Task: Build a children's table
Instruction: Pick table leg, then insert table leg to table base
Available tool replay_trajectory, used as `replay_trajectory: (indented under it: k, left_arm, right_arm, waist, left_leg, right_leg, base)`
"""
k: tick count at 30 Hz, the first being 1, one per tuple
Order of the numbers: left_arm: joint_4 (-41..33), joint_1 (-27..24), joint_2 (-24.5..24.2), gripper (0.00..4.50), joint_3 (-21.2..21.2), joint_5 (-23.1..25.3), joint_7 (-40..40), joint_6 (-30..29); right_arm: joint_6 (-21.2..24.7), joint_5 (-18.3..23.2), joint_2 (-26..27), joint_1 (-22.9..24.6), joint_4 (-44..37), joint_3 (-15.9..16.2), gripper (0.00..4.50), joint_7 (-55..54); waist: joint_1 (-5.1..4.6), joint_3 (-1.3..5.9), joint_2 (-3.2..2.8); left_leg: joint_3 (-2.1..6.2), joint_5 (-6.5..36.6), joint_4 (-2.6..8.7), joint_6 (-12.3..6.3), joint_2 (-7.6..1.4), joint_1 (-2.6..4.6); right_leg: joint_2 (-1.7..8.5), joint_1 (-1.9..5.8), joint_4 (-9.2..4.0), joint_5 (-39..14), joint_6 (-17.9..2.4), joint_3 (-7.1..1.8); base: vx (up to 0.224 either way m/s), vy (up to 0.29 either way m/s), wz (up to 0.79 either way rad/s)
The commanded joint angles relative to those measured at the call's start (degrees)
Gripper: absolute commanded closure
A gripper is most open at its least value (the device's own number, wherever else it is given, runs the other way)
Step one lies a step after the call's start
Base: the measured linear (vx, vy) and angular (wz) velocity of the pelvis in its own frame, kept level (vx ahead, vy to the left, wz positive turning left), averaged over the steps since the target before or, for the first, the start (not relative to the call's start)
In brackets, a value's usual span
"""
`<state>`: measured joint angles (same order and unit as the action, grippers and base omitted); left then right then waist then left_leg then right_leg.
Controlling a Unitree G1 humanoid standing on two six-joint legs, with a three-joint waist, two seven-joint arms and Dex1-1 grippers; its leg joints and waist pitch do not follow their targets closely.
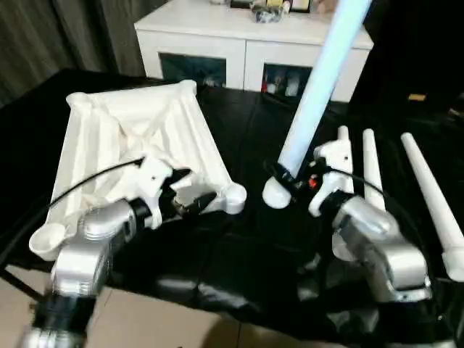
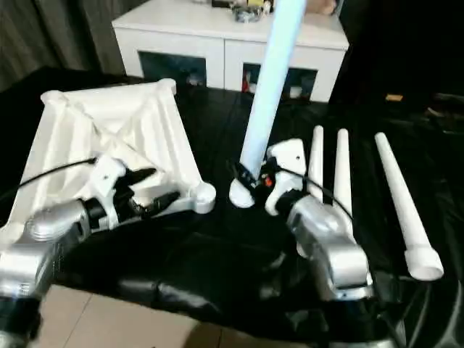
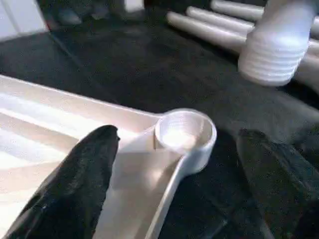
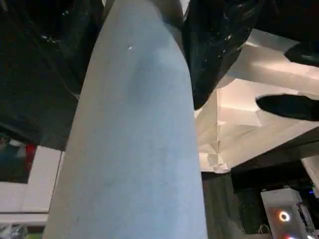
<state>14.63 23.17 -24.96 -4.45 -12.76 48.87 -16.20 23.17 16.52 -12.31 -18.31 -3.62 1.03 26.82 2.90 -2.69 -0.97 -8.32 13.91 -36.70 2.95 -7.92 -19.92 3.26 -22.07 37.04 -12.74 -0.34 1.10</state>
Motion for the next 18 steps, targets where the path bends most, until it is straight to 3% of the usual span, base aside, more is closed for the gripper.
replay_trajectory:
  k: [1,2,4,13,16,18]
  left_arm:
    - [6.9,3.8,-1.5,0.59,-2.7,1.8,6.3,1.6]
    - [8.5,4.6,-2.0,0.68,-3.4,2.4,8.0,2.2]
    - [10.3,5.2,-2.5,0.80,-4.1,2.9,10.3,2.9]
    - [25.3,11.2,-3.9,1.55,-9.2,9.1,15.1,12.2]
    - [28.5,12.9,-3.6,1.62,-9.6,10.4,15.3,13.4]
    - [30.4,13.8,-3.5,2.03,-9.8,10.9,15.8,14.2]
  right_arm:
    - [0.5,1.0,-0.7,-1.4,0.8,0.1,2.67,1.3]
    - [0.7,1.1,-0.9,-1.5,0.8,0.3,2.67,1.6]
    - [1.1,1.2,-1.2,-1.3,0.4,0.6,2.67,2.0]
    - [1.2,0.5,-2.5,-0.1,-0.7,1.3,2.67,3.8]
    - [1.4,0.8,-3.2,0.2,-1.3,1.5,2.67,4.5]
    - [1.6,1.0,-3.8,0.4,-1.8,1.9,2.67,5.1]
  waist:
    - [-0.09,3.01,-0.48]
    - [-0.05,3.19,-0.75]
    - [-0.11,3.18,-0.72]
    - [-0.16,3.34,-0.78]
    - [-0.20,3.28,-0.67]
    - [-0.14,3.36,-0.71]
  left_leg:
    - [1.22,7.5,5.64,0.63,-3.81,0.26]
    - [1.15,6.8,5.53,0.58,-3.75,0.38]
    - [1.25,5.7,5.56,0.51,-3.93,0.02]
    - [1.09,4.4,5.53,-0.32,-4.16,0.01]
    - [1.08,4.6,5.61,-0.46,-4.30,0.08]
    - [1.06,4.2,5.58,-0.60,-4.36,0.14]
  right_leg:
    - [4.57,2.57,-4.31,-2.8,-13.2,-2.70]
    - [4.53,2.45,-4.26,-1.7,-13.3,-2.71]
    - [4.71,2.75,-4.00,1.0,-13.9,-2.70]
    - [4.97,2.90,-4.10,2.7,-15.2,-2.72]
    - [5.04,2.92,-4.13,3.3,-15.9,-2.66]
    - [5.07,2.96,-4.00,4.3,-16.2,-2.65]
  base:
    - [0.000,0.000,0.00]
    - [0.000,0.000,0.00]
    - [0.000,0.000,0.00]
    - [0.000,0.000,0.00]
    - [0.000,0.000,0.00]
    - [0.000,0.000,0.00]
